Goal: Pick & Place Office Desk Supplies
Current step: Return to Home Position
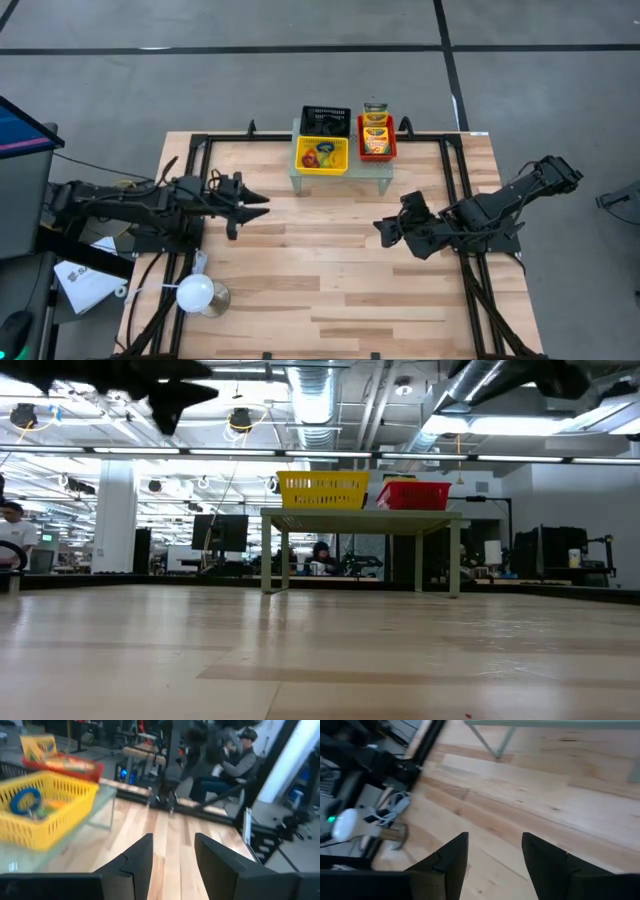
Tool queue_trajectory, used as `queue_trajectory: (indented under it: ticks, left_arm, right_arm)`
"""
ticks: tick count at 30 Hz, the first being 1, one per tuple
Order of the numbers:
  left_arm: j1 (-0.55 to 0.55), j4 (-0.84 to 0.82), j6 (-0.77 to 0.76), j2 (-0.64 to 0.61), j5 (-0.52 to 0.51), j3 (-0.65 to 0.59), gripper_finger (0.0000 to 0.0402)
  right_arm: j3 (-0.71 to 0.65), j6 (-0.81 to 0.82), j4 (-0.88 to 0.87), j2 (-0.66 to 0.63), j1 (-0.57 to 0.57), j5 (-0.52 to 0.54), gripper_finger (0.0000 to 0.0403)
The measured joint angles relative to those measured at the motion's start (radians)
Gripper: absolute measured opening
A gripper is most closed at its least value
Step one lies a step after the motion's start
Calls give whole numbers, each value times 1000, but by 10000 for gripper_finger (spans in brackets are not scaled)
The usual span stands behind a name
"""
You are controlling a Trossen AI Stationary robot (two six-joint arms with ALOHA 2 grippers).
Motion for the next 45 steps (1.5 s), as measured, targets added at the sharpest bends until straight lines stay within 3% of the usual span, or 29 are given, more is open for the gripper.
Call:
queue_trajectory:
  ticks: [12, 23, 31, 39, 45]
  left_arm:
    - [11, -95, -28, -361, 13, -205, 140]
    - [11, -181, -27, -539, 12, -269, 140]
    - [11, -191, -36, -663, 12, -352, 140]
    - [11, -192, -81, -658, 15, -411, 140]
    - [10, -192, -116, -576, 21, -411, 140]
  right_arm:
    - [0, 5, 60, 18, 35, 44, 182]
    - [-1, 104, 76, 113, 53, 22, 182]
    - [-1, 125, 102, 105, 59, 22, 182]
    - [0, 118, 102, 104, 59, 25, 182]
    - [0, 52, 109, 104, 36, -16, 182]
